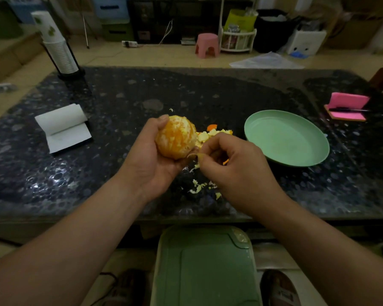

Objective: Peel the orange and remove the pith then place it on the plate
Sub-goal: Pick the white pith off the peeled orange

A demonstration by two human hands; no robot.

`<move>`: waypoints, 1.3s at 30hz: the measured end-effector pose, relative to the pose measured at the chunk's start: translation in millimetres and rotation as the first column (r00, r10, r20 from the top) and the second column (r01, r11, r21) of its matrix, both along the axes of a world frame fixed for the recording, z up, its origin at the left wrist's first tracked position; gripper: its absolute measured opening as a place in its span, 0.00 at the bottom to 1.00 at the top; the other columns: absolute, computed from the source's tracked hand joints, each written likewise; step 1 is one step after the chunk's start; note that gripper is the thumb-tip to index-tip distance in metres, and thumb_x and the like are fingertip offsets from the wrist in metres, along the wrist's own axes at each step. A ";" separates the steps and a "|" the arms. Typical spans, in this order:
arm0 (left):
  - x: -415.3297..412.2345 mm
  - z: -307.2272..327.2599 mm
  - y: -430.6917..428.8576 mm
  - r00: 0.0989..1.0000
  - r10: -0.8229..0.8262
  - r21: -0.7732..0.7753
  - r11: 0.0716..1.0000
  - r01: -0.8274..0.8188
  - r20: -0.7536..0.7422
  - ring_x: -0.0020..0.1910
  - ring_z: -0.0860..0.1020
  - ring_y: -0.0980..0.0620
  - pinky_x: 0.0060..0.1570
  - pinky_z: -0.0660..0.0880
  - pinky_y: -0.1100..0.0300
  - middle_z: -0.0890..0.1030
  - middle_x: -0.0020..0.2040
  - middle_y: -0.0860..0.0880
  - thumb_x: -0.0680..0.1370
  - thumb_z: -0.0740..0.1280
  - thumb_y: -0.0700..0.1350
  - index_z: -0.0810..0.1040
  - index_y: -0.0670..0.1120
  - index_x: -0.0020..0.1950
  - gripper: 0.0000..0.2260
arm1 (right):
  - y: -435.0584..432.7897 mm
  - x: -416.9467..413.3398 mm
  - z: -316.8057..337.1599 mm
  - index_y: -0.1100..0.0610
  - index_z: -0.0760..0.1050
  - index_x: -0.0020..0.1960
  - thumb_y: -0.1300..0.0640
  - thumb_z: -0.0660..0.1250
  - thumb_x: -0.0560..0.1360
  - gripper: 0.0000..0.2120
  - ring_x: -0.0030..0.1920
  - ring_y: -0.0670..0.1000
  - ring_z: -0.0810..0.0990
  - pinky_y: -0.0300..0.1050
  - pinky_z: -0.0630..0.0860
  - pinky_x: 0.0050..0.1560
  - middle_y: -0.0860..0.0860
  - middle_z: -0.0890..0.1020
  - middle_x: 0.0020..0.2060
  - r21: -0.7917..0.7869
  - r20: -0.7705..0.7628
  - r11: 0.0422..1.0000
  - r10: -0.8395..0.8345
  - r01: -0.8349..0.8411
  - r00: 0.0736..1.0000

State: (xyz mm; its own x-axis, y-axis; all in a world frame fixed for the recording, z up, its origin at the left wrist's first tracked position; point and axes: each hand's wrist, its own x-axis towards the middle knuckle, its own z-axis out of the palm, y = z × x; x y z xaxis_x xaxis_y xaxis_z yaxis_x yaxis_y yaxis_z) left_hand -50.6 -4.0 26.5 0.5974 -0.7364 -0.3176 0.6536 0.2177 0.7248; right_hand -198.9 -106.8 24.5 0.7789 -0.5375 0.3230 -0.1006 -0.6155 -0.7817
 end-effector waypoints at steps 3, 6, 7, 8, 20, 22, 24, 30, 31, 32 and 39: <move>2.5 -0.5 1.6 0.997 0.027 0.002 1.000 -0.027 -0.069 0.61 0.81 0.40 0.48 0.84 0.50 0.84 0.63 0.39 0.83 0.65 0.55 0.77 0.42 0.73 0.24 | -18.5 1.5 -2.9 0.52 0.84 0.50 0.55 0.71 0.83 0.04 0.36 0.47 0.83 0.46 0.83 0.39 0.48 0.86 0.38 0.343 -0.148 0.938 0.015 0.038 0.989; 4.8 -2.3 3.8 0.993 0.021 -0.007 1.000 -0.022 -0.120 0.69 0.79 0.35 0.50 0.84 0.49 0.82 0.67 0.36 0.83 0.63 0.52 0.78 0.40 0.70 0.21 | -38.1 -0.5 -21.0 0.46 0.83 0.56 0.47 0.69 0.83 0.06 0.41 0.48 0.84 0.47 0.80 0.40 0.45 0.84 0.42 -0.021 -0.494 0.998 -0.064 0.062 0.867; 5.3 -2.7 4.1 0.993 0.009 -0.007 1.000 -0.010 -0.121 0.70 0.78 0.34 0.50 0.85 0.49 0.81 0.68 0.36 0.83 0.63 0.51 0.78 0.40 0.70 0.21 | -38.7 -2.0 -24.3 0.47 0.82 0.52 0.45 0.69 0.83 0.08 0.40 0.47 0.82 0.45 0.77 0.38 0.44 0.83 0.40 -0.154 -0.547 0.987 -0.119 0.040 0.828; 5.4 -3.1 4.3 0.993 -0.008 -0.010 1.000 0.007 -0.119 0.70 0.78 0.34 0.50 0.85 0.49 0.81 0.68 0.35 0.83 0.62 0.51 0.78 0.39 0.70 0.21 | -37.6 -2.2 -25.6 0.48 0.81 0.47 0.43 0.69 0.82 0.10 0.39 0.47 0.81 0.45 0.75 0.38 0.45 0.82 0.39 -0.219 -0.551 0.975 -0.154 0.036 0.820; 2.4 -7.6 4.6 0.985 -0.146 -0.005 0.989 0.147 0.090 0.59 0.83 0.43 0.63 0.80 0.47 0.84 0.64 0.39 0.84 0.61 0.48 0.78 0.41 0.71 0.19 | -12.7 0.1 6.0 0.45 0.79 0.55 0.53 0.75 0.78 0.08 0.46 0.43 0.82 0.47 0.83 0.46 0.40 0.84 0.48 -0.020 -0.048 0.994 -0.105 0.104 0.993; 2.3 -9.3 4.1 0.982 -0.154 -0.015 0.987 0.157 0.111 0.60 0.83 0.43 0.62 0.81 0.48 0.84 0.64 0.40 0.84 0.62 0.48 0.78 0.41 0.71 0.19 | -9.4 -0.7 7.8 0.45 0.81 0.55 0.51 0.75 0.78 0.07 0.44 0.43 0.82 0.45 0.82 0.45 0.40 0.83 0.44 -0.049 -0.038 0.993 -0.105 0.103 0.994; 2.5 -11.3 2.8 0.980 -0.149 -0.007 0.988 0.152 0.134 0.63 0.82 0.41 0.63 0.81 0.48 0.83 0.67 0.39 0.82 0.65 0.48 0.76 0.40 0.73 0.21 | -9.8 -0.6 7.0 0.47 0.82 0.55 0.50 0.76 0.78 0.06 0.43 0.43 0.82 0.45 0.82 0.45 0.39 0.83 0.43 -0.082 -0.033 0.989 -0.128 0.125 0.991; -1.1 -16.7 -1.5 0.975 -0.096 0.061 0.994 0.085 0.201 0.69 0.79 0.35 0.61 0.83 0.43 0.80 0.70 0.37 0.75 0.72 0.48 0.72 0.41 0.75 0.29 | -15.9 -0.9 2.1 0.50 0.84 0.52 0.51 0.74 0.80 0.04 0.40 0.43 0.82 0.48 0.82 0.44 0.41 0.84 0.41 -0.247 -0.030 0.957 -0.163 0.151 0.986; -2.2 -16.7 -1.9 0.973 -0.090 0.072 0.994 0.077 0.214 0.69 0.80 0.36 0.62 0.82 0.42 0.80 0.70 0.37 0.75 0.73 0.48 0.73 0.42 0.75 0.29 | -15.7 -0.5 1.5 0.50 0.84 0.51 0.51 0.74 0.80 0.03 0.40 0.44 0.82 0.49 0.82 0.44 0.42 0.85 0.41 -0.286 -0.025 0.945 -0.172 0.158 0.985; -3.2 -16.9 -2.5 0.970 -0.085 0.081 0.994 0.068 0.227 0.68 0.80 0.36 0.62 0.82 0.41 0.81 0.69 0.38 0.76 0.73 0.48 0.73 0.42 0.74 0.28 | -15.4 0.1 0.7 0.51 0.84 0.51 0.52 0.74 0.80 0.03 0.40 0.44 0.82 0.51 0.82 0.43 0.43 0.85 0.40 -0.319 -0.019 0.933 -0.180 0.165 0.984; -11.1 -15.8 -3.3 0.966 -0.044 0.091 0.996 0.022 0.255 0.66 0.82 0.38 0.59 0.83 0.44 0.82 0.67 0.39 0.82 0.70 0.45 0.75 0.43 0.70 0.18 | -13.4 7.1 -5.0 0.54 0.82 0.46 0.55 0.72 0.77 0.03 0.36 0.51 0.81 0.53 0.80 0.37 0.48 0.84 0.36 -0.404 0.029 0.889 -0.224 0.216 0.974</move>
